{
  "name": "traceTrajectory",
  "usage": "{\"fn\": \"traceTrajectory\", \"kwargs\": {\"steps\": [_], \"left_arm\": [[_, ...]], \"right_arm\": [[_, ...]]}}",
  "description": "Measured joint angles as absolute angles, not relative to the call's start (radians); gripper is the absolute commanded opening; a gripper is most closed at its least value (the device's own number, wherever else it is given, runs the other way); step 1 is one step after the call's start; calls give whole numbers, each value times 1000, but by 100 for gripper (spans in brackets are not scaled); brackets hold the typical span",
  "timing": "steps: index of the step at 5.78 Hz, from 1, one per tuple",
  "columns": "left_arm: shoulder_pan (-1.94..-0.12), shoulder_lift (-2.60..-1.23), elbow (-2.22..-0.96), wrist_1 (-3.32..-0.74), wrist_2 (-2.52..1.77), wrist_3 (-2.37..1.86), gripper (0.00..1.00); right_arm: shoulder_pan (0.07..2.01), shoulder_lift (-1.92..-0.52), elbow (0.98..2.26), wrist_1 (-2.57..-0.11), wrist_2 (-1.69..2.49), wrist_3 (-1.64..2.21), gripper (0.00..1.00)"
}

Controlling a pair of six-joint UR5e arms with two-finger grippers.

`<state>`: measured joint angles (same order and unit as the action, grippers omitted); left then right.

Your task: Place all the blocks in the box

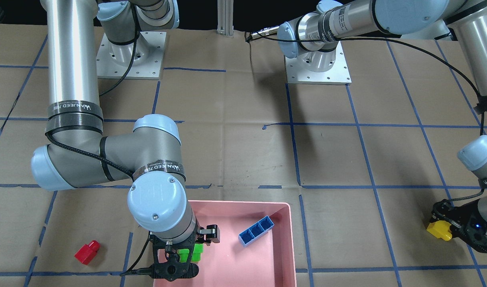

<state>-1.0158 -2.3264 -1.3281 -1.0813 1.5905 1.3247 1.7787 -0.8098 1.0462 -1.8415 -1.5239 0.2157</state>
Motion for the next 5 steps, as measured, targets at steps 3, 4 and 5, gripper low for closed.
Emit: {"fn": "traceTrajectory", "kwargs": {"steps": [3, 4, 5], "left_arm": [[-1081, -2226, -1323, -1220, 1595, 1236, 0], [-1168, -2159, -1325, -1293, 1595, 1104, 0], [-1273, -2115, -1323, -1326, 1594, 898, 0]], "right_arm": [[1773, -884, 1043, -1802, -1536, 215, 100], [1752, -933, 1048, -1757, -1557, 201, 99], [1699, -969, 1057, -1734, -1582, 143, 99]]}}
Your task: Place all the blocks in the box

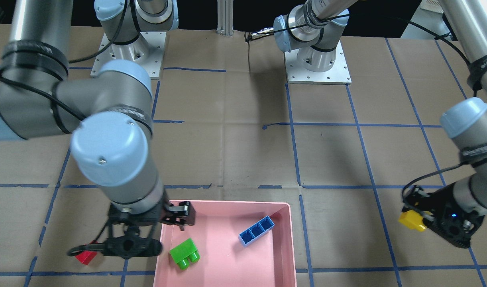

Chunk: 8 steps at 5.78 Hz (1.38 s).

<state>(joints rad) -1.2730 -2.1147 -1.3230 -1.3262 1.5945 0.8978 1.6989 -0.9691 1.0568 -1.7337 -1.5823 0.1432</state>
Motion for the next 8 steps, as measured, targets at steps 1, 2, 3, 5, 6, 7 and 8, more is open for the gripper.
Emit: {"fn": "traceTrajectory", "kwargs": {"steps": [1, 2, 3, 5, 6, 7, 8], "left_arm": [[-1381, -2102, -1302, -1334, 1592, 664, 0], [-1478, -2113, -1262, -1335, 1583, 433, 0], [-1570, -2144, -1215, -1334, 1569, 221, 0], [-1717, -2243, -1171, -1281, 1563, 13, 98], [-1755, -2278, -1169, -1243, 1568, -12, 99], [-1768, -2279, -1175, -1234, 1573, -17, 99], [-1768, -2249, -1185, -1257, 1575, -16, 99]], "right_arm": [[1626, -979, 1063, -1731, -1592, 62, 99], [1561, -973, 1082, -1739, -1595, 5, 99], [1504, -954, 1126, -1772, -1597, -15, 99], [1444, -901, 1202, -1849, -1591, 188, 99], [1440, -869, 1213, -1861, -1583, 316, 99], [1439, -841, 1219, -1870, -1580, 383, 99], [1439, -821, 1225, -1877, -1580, 415, 96]]}}
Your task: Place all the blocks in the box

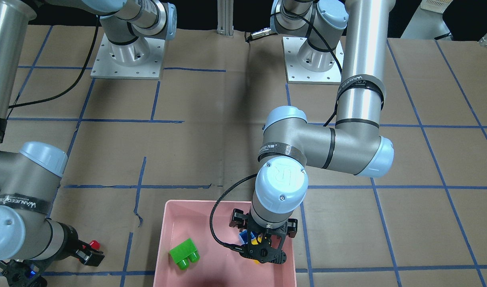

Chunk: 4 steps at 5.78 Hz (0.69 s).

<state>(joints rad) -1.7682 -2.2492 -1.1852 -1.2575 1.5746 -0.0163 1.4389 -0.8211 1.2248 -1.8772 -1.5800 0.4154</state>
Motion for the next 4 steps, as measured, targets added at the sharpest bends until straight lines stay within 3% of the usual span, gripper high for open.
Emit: {"fn": "traceTrajectory", "kwargs": {"steps": [1, 2, 4], "left_arm": [[-1756, -2192, -1204, -1312, 1575, -14, 99], [-1734, -2110, -1246, -1371, 1575, -12, 99], [-1670, -1884, -1386, -1477, 1575, -7, 99]], "right_arm": [[1439, -810, 1238, -1884, -1580, 436, 79], [1439, -804, 1256, -1906, -1582, 443, 52], [1439, -801, 1265, -1938, -1587, 438, 26]]}}
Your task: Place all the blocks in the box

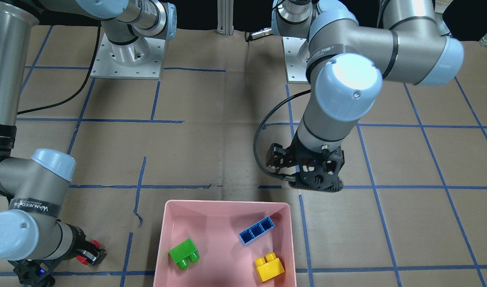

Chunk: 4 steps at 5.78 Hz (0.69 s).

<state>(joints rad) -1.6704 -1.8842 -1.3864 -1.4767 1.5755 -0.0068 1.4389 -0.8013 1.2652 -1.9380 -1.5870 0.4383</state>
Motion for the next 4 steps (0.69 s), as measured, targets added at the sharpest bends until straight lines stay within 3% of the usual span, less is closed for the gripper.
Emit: {"fn": "traceTrajectory", "kwargs": {"steps": [1, 4], "left_arm": [[-1637, -1778, -1437, -1528, 1575, -5, 99], [-1551, -1571, -1468, -1714, 1574, -3, 99]], "right_arm": [[1439, -802, 1263, -1941, -1588, 429, 20], [1439, -841, 1200, -1918, -1593, 397, 21]]}}
